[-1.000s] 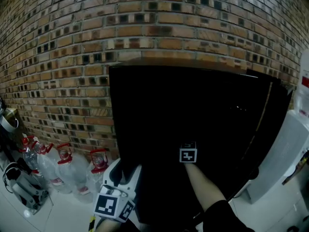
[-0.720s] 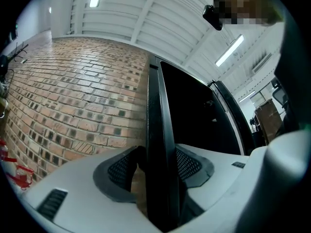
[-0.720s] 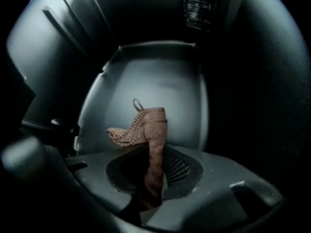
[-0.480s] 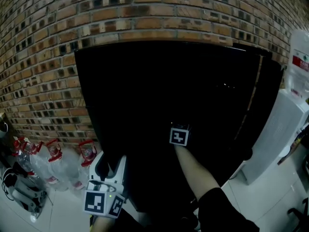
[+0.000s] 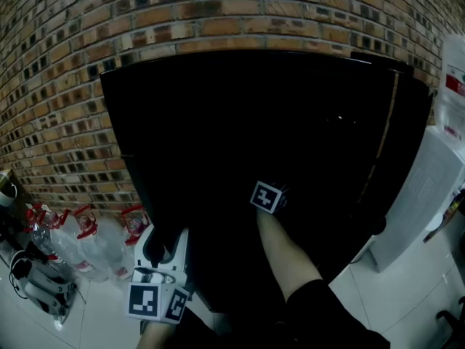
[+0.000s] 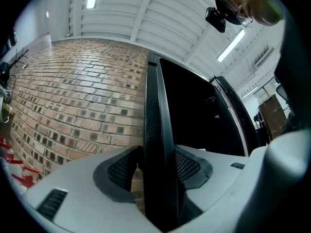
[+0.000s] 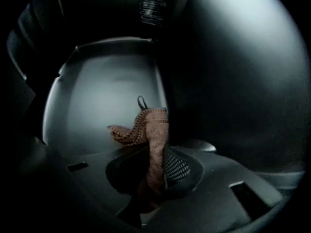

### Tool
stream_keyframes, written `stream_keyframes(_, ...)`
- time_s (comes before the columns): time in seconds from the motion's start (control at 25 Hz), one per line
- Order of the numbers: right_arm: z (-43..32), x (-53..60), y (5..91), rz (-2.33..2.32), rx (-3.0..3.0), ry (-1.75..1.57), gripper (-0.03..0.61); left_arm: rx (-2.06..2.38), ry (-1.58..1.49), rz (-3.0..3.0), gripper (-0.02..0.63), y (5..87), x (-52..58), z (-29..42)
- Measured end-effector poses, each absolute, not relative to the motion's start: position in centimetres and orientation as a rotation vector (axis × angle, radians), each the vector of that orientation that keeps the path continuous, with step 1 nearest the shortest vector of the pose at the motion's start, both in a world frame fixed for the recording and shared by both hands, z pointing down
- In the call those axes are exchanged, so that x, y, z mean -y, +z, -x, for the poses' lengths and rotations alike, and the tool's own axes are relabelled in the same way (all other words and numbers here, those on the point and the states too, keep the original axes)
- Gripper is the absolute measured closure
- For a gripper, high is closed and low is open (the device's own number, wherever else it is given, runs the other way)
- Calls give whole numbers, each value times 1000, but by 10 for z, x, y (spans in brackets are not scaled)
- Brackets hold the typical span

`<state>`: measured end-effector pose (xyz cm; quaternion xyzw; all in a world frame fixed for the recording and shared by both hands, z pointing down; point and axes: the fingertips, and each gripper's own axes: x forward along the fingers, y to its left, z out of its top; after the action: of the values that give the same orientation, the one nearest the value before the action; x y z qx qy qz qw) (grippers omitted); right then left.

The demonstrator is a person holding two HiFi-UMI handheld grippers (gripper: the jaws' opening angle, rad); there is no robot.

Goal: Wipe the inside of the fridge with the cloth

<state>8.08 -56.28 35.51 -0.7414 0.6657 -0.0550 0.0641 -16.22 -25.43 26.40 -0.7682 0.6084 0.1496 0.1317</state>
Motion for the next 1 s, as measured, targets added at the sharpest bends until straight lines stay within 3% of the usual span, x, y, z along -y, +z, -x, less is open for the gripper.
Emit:
stream_keyframes(0.24, -65, 544, 355, 2047, -2187, -102, 505, -1776, 436, 2223, 408, 265, 255, 158)
stream_keyframes(0.36, -24, 529, 364, 1855, -2427, 54, 505, -1793, 460, 2214, 408, 265, 255, 156)
stream_keyframes(0.68, 84, 507, 394, 1405, -2808, -51, 505, -1797, 443, 2230, 410, 263, 257, 158)
stream_keyframes(1.0, 136, 520, 415, 1386, -2915, -26, 505, -1801, 440, 2239, 408, 268, 258, 161)
